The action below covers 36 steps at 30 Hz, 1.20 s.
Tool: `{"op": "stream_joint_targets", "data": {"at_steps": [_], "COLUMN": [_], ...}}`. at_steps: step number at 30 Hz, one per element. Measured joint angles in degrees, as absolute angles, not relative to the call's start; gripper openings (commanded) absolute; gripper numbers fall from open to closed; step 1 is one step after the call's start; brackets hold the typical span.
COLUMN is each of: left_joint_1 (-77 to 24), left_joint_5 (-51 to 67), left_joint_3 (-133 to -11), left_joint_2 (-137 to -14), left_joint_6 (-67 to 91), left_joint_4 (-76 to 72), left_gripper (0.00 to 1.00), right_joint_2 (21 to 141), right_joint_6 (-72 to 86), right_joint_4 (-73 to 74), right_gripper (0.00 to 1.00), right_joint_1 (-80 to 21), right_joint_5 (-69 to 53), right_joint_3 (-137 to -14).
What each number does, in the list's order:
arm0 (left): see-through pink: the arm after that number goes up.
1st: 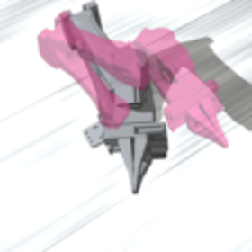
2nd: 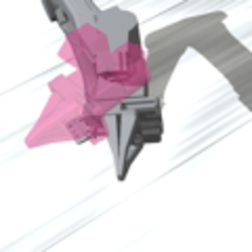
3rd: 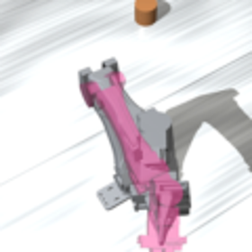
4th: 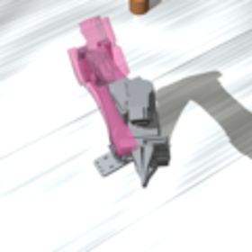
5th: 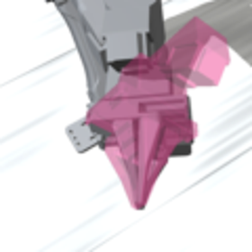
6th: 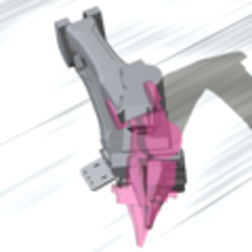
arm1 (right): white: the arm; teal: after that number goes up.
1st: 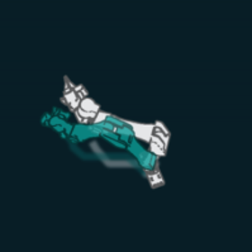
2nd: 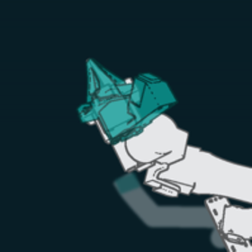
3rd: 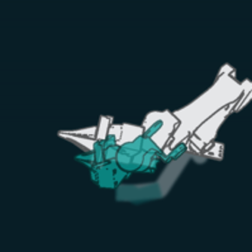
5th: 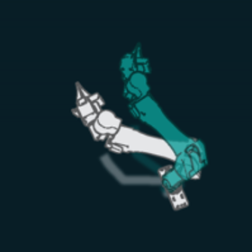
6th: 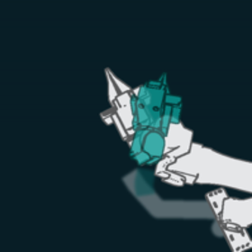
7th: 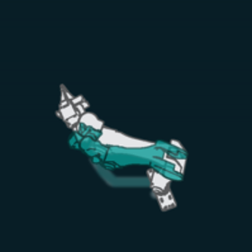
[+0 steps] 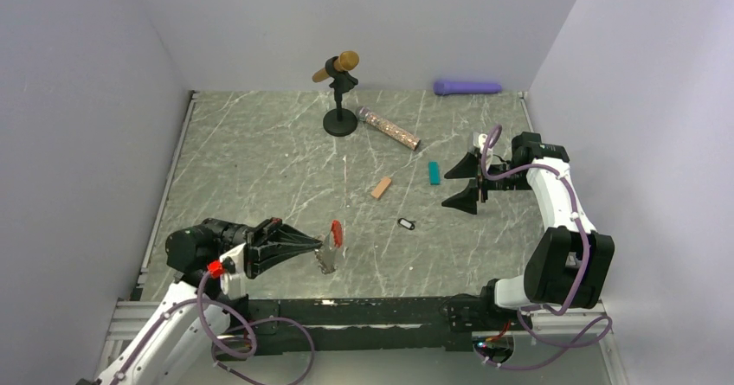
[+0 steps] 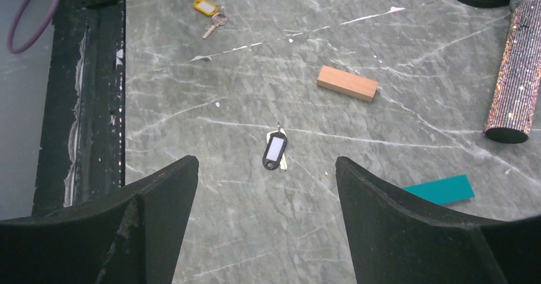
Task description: Put the keys on the keyring
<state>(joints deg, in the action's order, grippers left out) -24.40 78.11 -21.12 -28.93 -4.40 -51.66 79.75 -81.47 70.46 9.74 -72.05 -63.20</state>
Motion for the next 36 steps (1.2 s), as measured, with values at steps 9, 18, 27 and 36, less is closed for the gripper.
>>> {"op": "stream_joint_targets", "data": {"at_steps": [9,18,27,36], "left_joint_1": [-28.91,-32.86,-36.49,-37.82], "left_joint_5": [71.13,64.42,58.0,53.87], "left_joint_3": [-36.8,-40.12,-41.23,-40.88], "left_joint_2": [-27.46,-28.56,-28.67,-27.7], "left_joint_6": [-43.51,-59.22,-65.84,-67.88], "left_joint_4": [-2.28,17.04,23.88,24.88], "left_gripper": [0.0,0.0,0.0,0.0], "right_joint_2": [79.75,79.75,79.77,80.05], "right_joint_6": [-83.24,-85.84,-86.43,-85.93], "right_joint_4": [72.07,74.59,75.09,75.0], "right_gripper": [0.84,0.84,0.84,0.84], "right_joint_1": [9.78,9.61,9.23,9.17], "right_joint_5": [-72.64,-73.65,-73.73,-73.71], "right_joint_3": [-63.31,-64.34,-64.66,-64.66]}}
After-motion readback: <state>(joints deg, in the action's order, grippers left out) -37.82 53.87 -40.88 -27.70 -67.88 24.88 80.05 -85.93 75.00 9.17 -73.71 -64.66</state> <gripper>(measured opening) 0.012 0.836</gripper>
